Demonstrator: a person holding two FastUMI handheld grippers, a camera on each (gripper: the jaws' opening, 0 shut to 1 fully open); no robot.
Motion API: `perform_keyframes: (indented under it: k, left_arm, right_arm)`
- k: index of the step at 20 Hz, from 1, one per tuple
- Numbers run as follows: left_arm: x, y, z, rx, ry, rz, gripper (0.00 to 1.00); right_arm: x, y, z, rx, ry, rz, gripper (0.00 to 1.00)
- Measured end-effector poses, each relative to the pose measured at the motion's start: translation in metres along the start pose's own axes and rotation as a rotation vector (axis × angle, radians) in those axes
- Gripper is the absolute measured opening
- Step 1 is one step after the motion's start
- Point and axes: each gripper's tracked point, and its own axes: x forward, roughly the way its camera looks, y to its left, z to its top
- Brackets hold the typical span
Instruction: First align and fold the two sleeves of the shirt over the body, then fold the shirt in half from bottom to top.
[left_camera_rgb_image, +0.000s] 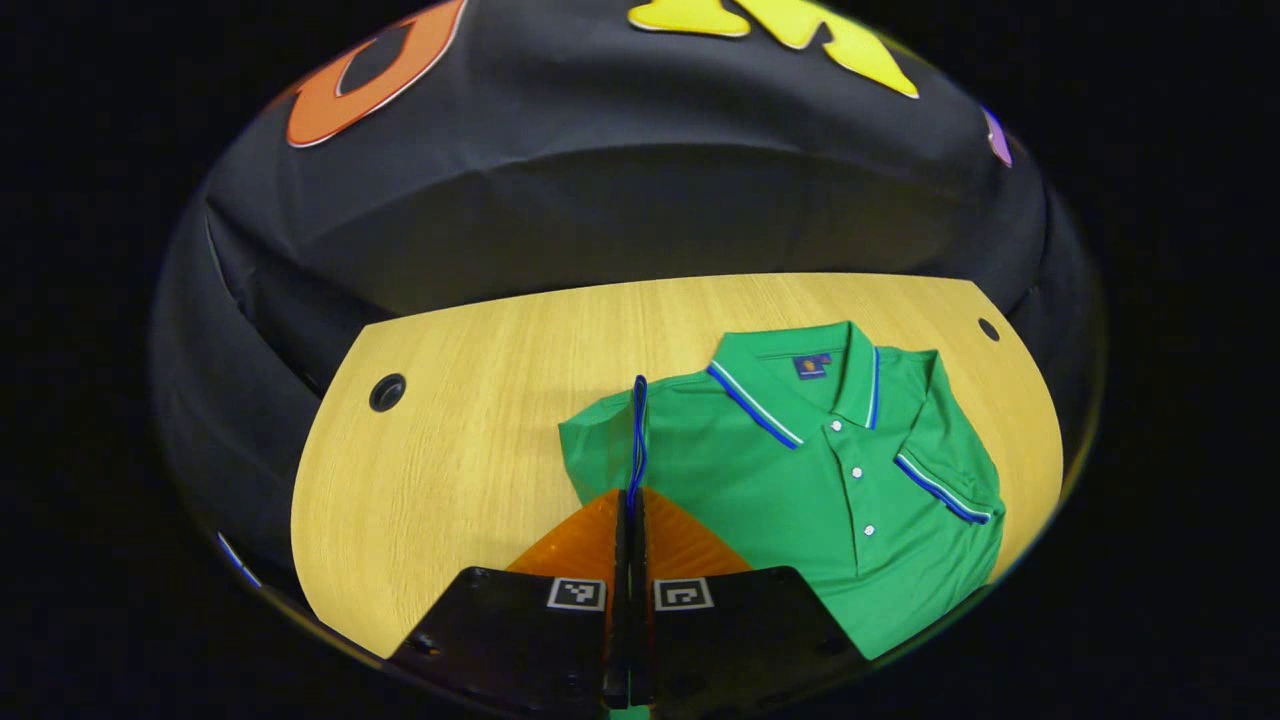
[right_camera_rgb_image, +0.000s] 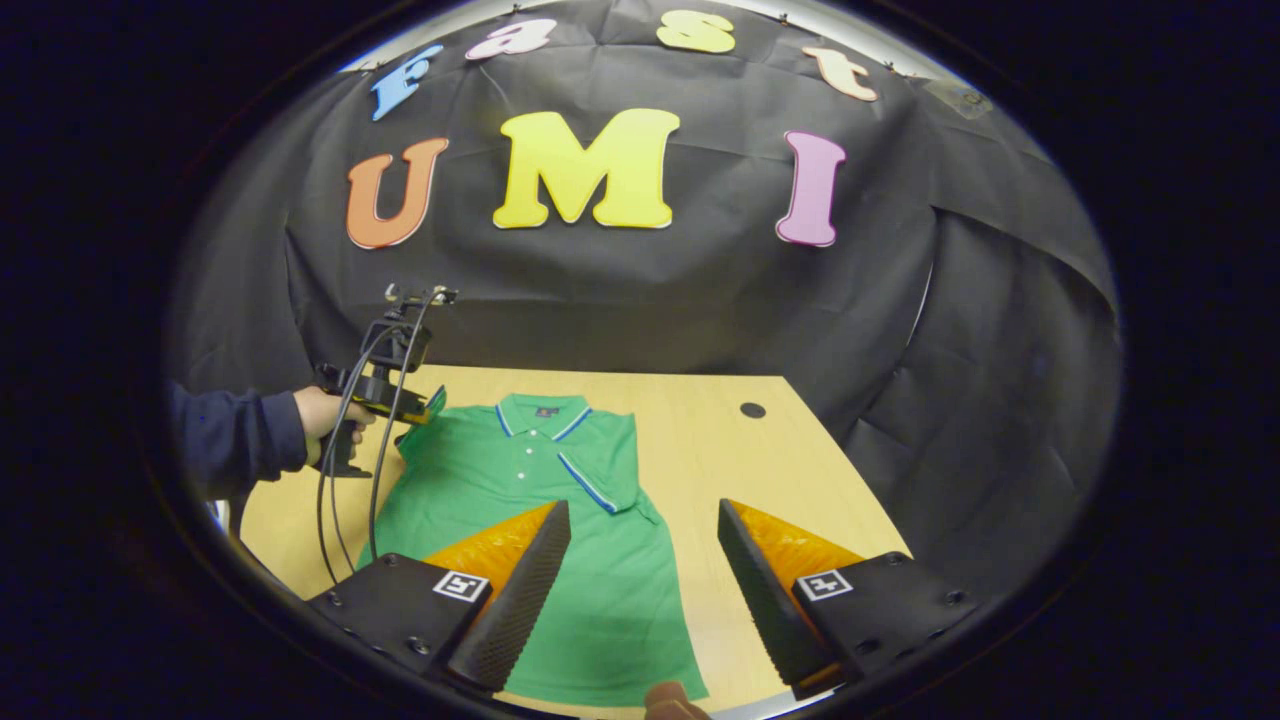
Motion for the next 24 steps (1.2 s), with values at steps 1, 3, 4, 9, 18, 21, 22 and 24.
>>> perform_keyframes:
  k: [1,3,4,9,18,21,22,24]
  left_arm:
    - [0.001,-0.007,-0.002,0.021,0.002,-0.005,0.04]
    - [0.007,-0.017,-0.005,0.047,0.005,0.006,0.04]
    - [0.009,-0.019,-0.007,0.046,0.008,0.009,0.04]
    - [0.018,-0.048,-0.018,0.026,0.055,-0.066,0.05]
    - [-0.021,-0.058,-0.01,-0.08,-0.019,-0.097,0.89]
    - [-0.052,-0.043,-0.005,-0.1,-0.085,-0.073,0.93]
    - [-0.062,-0.038,-0.006,-0.111,-0.113,-0.065,0.93]
    - [-0.081,-0.027,-0.011,-0.135,-0.154,-0.044,0.97]
  right_arm:
    - [0.001,-0.003,-0.003,0.006,0.006,-0.005,0.95]
    - [0.002,-0.009,-0.009,0.015,0.018,-0.016,0.95]
    - [0.001,-0.012,-0.012,0.018,0.024,-0.022,0.95]
    - [0.002,-0.03,-0.027,0.038,0.061,-0.054,0.95]
    - [0.004,-0.057,-0.034,0.073,0.089,-0.091,0.94]
    - [0.005,-0.062,-0.031,0.076,0.074,-0.083,0.94]
    - [0.006,-0.063,-0.031,0.075,0.073,-0.078,0.95]
    - [0.011,-0.062,-0.034,0.066,0.078,-0.064,0.95]
